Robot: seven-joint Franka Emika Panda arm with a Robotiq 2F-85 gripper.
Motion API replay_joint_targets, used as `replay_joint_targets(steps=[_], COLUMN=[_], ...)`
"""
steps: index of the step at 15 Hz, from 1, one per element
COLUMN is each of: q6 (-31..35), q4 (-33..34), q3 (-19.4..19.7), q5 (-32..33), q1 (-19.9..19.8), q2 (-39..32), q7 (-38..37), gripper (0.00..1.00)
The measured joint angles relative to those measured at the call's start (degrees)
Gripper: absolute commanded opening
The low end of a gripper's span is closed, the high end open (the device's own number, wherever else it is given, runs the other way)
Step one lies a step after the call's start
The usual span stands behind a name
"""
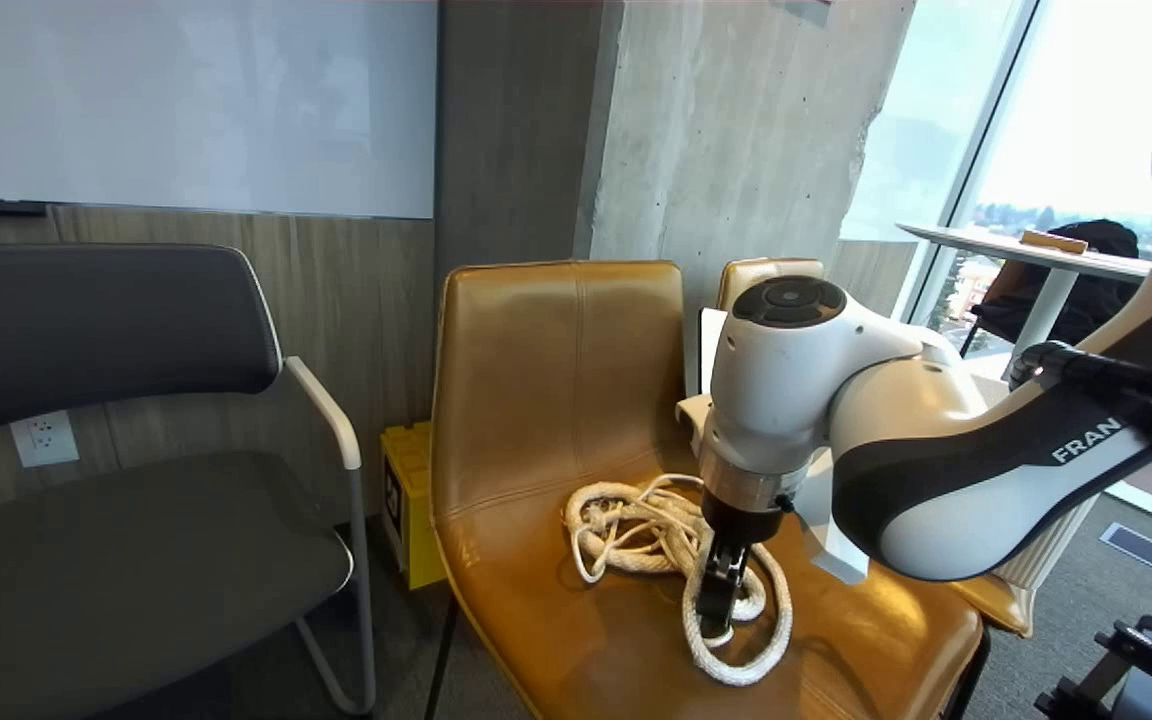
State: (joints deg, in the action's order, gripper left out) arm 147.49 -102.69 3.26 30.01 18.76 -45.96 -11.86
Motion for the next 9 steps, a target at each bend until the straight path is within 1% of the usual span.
replay_joint_targets(steps=[1,2,4,5,9], q6=[0.5,0.7,0.9,0.9,0.9], q4=[0.5,1.0,1.6,1.9,2.6], q3=[0.3,0.4,0.4,0.4,0.4], q5=[-0.1,-0.1,-0.2,-0.2,-0.2], q1=[0.0,0.0,0.3,0.6,1.8], q2=[-0.6,-1.2,-1.7,-2.0,-2.5], q7=[-0.1,-0.1,-0.1,-0.1,-0.1], gripper=[0.91,0.74,0.59,0.49,0.21])
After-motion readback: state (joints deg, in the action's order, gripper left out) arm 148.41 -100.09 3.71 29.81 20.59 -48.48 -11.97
